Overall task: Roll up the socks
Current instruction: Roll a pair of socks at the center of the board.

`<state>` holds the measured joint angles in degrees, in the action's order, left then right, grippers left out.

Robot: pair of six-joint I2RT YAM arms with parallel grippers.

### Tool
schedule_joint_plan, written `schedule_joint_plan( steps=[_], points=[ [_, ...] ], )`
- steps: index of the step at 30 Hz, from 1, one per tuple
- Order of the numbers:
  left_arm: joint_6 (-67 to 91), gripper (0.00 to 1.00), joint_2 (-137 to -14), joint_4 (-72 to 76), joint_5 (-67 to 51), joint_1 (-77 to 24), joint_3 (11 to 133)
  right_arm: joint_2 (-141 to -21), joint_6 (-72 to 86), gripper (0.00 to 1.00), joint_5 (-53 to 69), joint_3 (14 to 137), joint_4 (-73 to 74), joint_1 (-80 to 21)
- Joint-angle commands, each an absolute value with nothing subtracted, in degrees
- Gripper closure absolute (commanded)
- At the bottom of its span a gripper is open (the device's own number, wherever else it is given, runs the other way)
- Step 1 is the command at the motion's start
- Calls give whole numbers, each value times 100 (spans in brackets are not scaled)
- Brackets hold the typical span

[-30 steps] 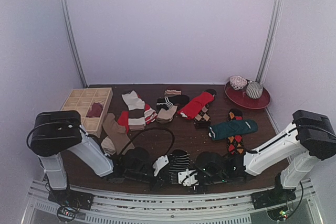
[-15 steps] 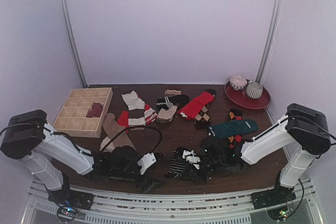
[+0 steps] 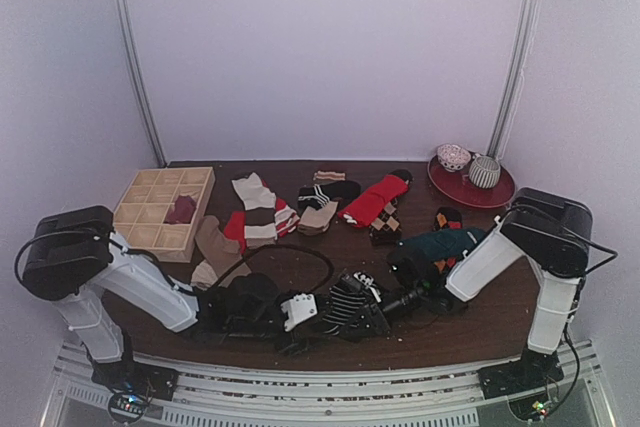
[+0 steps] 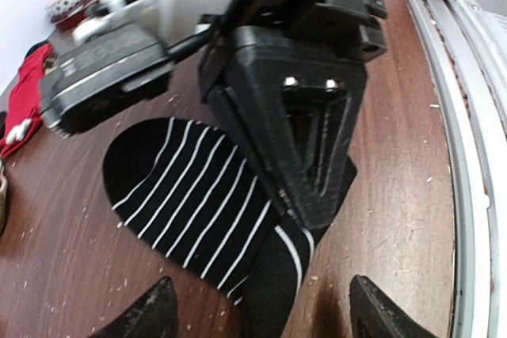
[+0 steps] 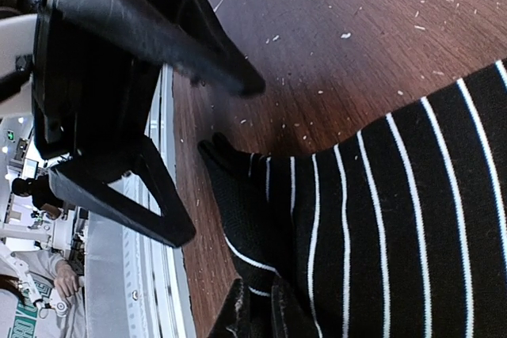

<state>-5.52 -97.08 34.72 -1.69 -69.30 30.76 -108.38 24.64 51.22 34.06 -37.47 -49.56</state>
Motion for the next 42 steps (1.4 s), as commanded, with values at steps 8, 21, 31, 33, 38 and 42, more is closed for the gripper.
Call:
schedule_joint_plan(
  steps=[8, 21, 31, 33, 38, 42],
  points=[
    [-1038, 73, -10506, 3857, -1080, -6893, 3639, -11239, 2412, 92, 4847, 3199, -1808, -4778],
    [-420, 58, -10496, 4076, -953, -6741, 3090, -11205, 2275, 92, 4907, 3170, -1717, -4728],
    [-360, 100, -10451, 3653, -1511, -6733, 3357, -11166, 2208, 92, 4717, 3281, -1581, -4722],
    [-108, 100, -10459, 3436, -1543, -6728, 3424, -11135, 2213, 92, 4700, 3267, -1615, -4720],
    [671, 100, -10891, 2568, -1910, -6554, 3683, -10628, 2075, 91, 4426, 3180, -1867, -4723],
    [1162, 100, -11429, 2257, -2347, -6364, 3751, -9727, 1759, 85, 3973, 2932, -2539, -4732]
  ],
)
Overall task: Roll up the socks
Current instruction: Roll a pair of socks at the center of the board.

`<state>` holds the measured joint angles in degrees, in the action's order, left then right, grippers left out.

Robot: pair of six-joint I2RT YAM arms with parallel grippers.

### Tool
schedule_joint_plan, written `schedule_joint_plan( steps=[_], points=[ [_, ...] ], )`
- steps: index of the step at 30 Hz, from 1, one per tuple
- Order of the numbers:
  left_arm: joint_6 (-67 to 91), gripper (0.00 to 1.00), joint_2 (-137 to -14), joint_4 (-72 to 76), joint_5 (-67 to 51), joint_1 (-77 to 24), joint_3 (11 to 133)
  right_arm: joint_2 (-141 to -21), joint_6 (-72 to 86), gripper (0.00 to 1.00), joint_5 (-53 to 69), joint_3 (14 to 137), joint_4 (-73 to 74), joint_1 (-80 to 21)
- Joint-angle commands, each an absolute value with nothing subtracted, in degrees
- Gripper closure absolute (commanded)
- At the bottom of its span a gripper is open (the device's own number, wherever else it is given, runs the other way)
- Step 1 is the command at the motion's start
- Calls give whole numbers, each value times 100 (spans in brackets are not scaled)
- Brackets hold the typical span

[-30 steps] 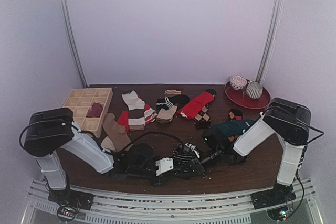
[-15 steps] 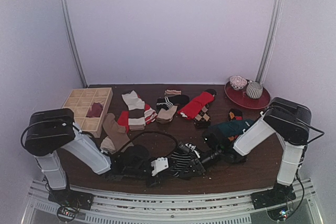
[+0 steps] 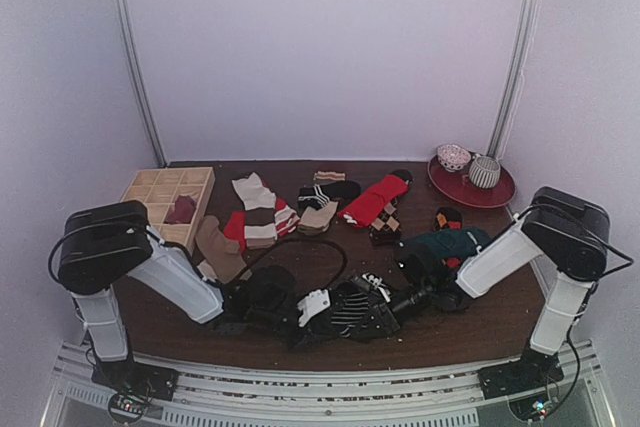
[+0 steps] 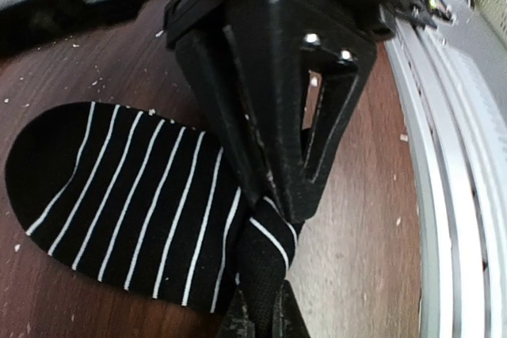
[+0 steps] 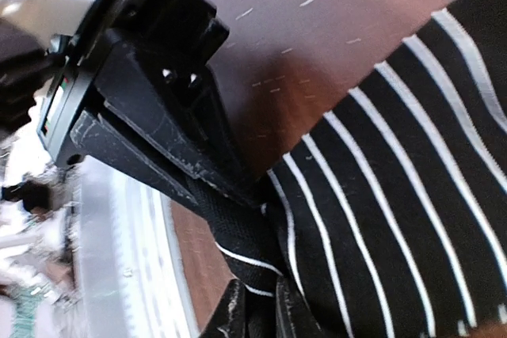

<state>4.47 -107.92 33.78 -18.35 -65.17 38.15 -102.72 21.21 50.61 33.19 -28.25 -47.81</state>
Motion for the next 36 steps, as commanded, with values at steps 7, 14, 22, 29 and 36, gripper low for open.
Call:
schedule_joint_plan(
  steps=[7, 14, 22, 29, 36],
  points=[
    [1456, 100, -11730, 2091, -2603, -6313, 3626, -8043, 246, 71, 2621, 2229, -3533, -5194],
    [1542, 100, -11811, 1762, -2694, -6241, 3608, -7850, -1329, 61, 1826, 2103, -3421, -6179],
    [1541, 100, -11822, 1720, -2704, -6231, 3534, -8587, -1424, 57, 1408, 2208, -3305, -6491],
    [1490, 100, -11810, 1679, -2732, -6231, 3533, -8832, -1490, 59, 1016, 2336, -3309, -6548],
    [1385, 100, -11817, 1641, -2777, -6231, 3601, -9206, -1229, 73, 467, 2496, -3124, -6560]
  ],
)
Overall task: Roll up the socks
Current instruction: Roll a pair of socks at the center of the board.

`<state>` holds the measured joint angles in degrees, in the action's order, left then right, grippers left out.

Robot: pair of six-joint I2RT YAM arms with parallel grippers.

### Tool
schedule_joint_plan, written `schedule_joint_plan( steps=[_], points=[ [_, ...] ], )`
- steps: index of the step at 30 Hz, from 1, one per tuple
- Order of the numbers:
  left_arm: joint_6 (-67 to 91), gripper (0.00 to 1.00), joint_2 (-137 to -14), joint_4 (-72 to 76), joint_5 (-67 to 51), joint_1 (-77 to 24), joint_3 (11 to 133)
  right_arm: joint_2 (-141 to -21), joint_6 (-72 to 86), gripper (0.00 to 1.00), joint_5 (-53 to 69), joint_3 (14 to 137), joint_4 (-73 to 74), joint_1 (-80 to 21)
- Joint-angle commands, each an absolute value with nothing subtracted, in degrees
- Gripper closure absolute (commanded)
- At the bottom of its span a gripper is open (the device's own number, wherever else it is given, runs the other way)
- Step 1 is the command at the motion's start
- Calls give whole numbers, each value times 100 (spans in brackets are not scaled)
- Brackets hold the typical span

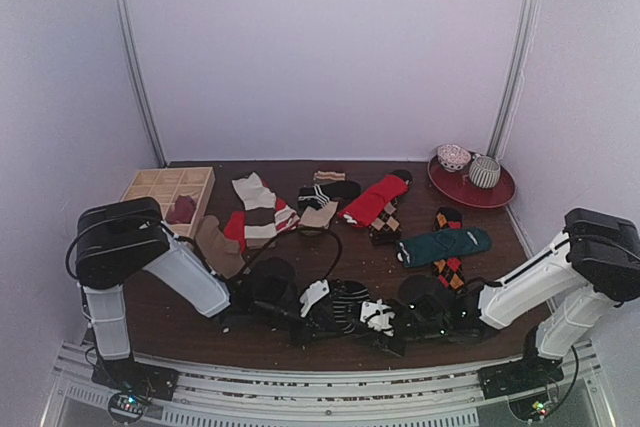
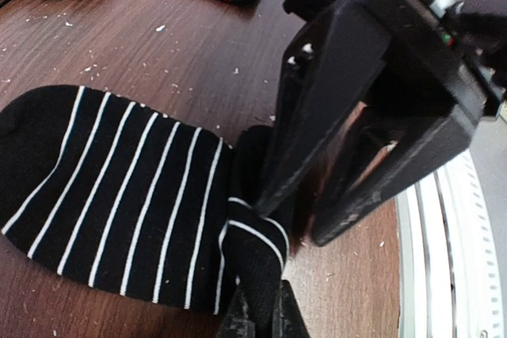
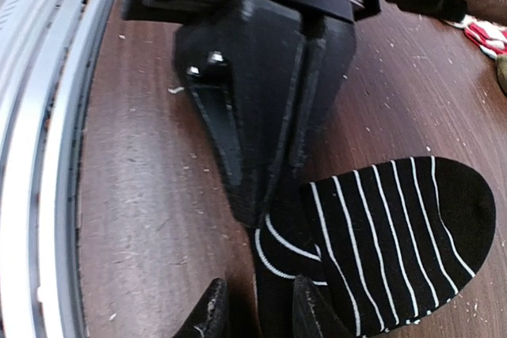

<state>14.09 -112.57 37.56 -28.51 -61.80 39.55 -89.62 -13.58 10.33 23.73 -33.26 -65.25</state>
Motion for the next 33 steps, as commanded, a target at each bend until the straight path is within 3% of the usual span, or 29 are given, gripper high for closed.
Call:
schedule_joint_plan(
  steps=[1, 6, 16, 27, 33],
  points=[
    [1356, 100, -11825, 1612, -2775, -6231, 3615, -9218, -1225, 73, 326, 2515, -3080, -6588],
    [1297, 100, -11856, 1564, -2768, -6231, 3632, -8978, -1314, 63, 139, 2395, -3183, -6639],
    [1310, 100, -11861, 1582, -2772, -6231, 3612, -8365, -1604, 59, 225, 2156, -3507, -6654],
    [1310, 100, -11863, 1525, -2769, -6226, 3622, -9114, -1570, 63, 641, 2456, -3354, -6654],
    [1302, 100, -11865, 1492, -2709, -6223, 3698, -9352, -1152, 78, 733, 2718, -3046, -6644]
  ],
)
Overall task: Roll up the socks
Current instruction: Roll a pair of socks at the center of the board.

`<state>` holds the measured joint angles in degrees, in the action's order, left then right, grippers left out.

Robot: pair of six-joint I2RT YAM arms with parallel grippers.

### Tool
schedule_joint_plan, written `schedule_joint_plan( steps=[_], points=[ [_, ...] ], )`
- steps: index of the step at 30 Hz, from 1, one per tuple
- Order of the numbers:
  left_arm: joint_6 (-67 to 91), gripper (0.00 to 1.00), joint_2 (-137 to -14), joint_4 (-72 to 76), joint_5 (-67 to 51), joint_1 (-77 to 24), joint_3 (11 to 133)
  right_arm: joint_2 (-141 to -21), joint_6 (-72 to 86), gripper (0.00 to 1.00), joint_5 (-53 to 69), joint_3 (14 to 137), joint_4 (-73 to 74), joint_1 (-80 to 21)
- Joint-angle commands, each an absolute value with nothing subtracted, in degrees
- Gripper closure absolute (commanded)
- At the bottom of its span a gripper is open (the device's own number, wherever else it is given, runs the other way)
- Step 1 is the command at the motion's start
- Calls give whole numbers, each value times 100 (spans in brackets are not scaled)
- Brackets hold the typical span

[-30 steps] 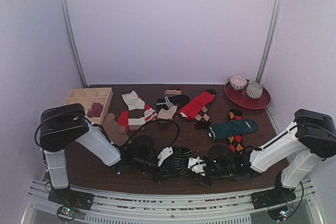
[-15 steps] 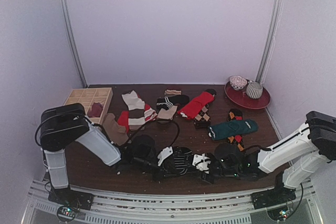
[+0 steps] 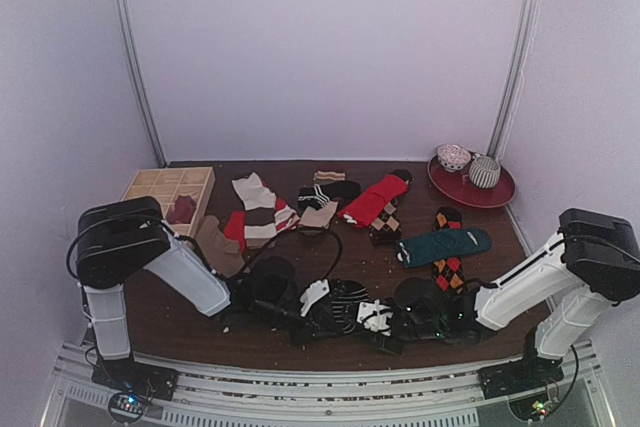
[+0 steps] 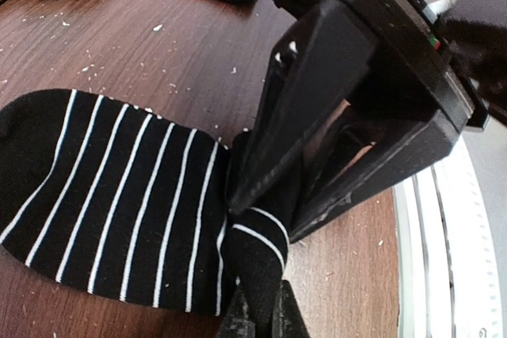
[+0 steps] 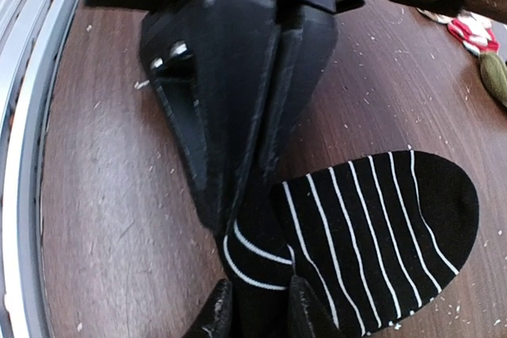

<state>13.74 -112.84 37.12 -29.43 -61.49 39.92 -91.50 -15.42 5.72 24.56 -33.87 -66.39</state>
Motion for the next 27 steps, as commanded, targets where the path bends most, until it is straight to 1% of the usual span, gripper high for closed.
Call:
schedule_joint_plan(
  steps=[1, 2, 3, 5, 7, 9, 12, 13, 16, 18, 21, 23, 25, 27],
  points=[
    [1301, 100, -11859, 1468, -2658, -6223, 3737, -9412, -969, 80, 745, 2765, -2955, -6622],
    [1297, 100, -11840, 1452, -2582, -6223, 3777, -9459, -768, 81, 794, 2779, -2893, -6589],
    [1298, 97, -11794, 1469, -2505, -6223, 3805, -9494, -583, 83, 881, 2754, -2892, -6546],
    [1286, 78, -11635, 1504, -2254, -6223, 3838, -9558, -134, 85, 1024, 2649, -2950, -6442],
    [1228, 67, -11371, 1557, -1931, -6223, 3819, -9604, 362, 86, 1179, 2535, -2966, -6355],
    [1206, 50, -11044, 1521, -1406, -6223, 3809, -9641, 806, 87, 1399, 2443, -3001, -6248],
    [1110, 43, -10535, 1623, -853, -6223, 3692, -9745, 1403, 87, 1794, 2302, -3158, -6087],
    [1079, 41, -10327, 1754, -758, -6223, 3586, -9793, 1570, 87, 1925, 2283, -3182, -6040],
    [982, 33, -9673, 2408, -574, -6231, 3152, -9928, 1964, 87, 2429, 2232, -3289, -5894],
    [812, 32, -9271, 3097, -601, -6271, 2731, -10030, 2146, 87, 2667, 2184, -3361, -5808],
    [270, 32, -8802, 4733, -875, -6415, 2007, -10243, 2328, 87, 2922, 2163, -3436, -5690],
    [-4, 33, -8813, 5153, -1079, -6443, 1966, -10357, 2390, 87, 3103, 2170, -3450, -5640],
    [-307, 42, -9114, 5066, -1273, -6451, 2289, -10415, 2404, 87, 3184, 2187, -3397, -5593],
    [-531, 55, -9441, 5049, -1487, -6451, 2599, -10410, 2370, 87, 3227, 2218, -3298, -5576]
  ],
)
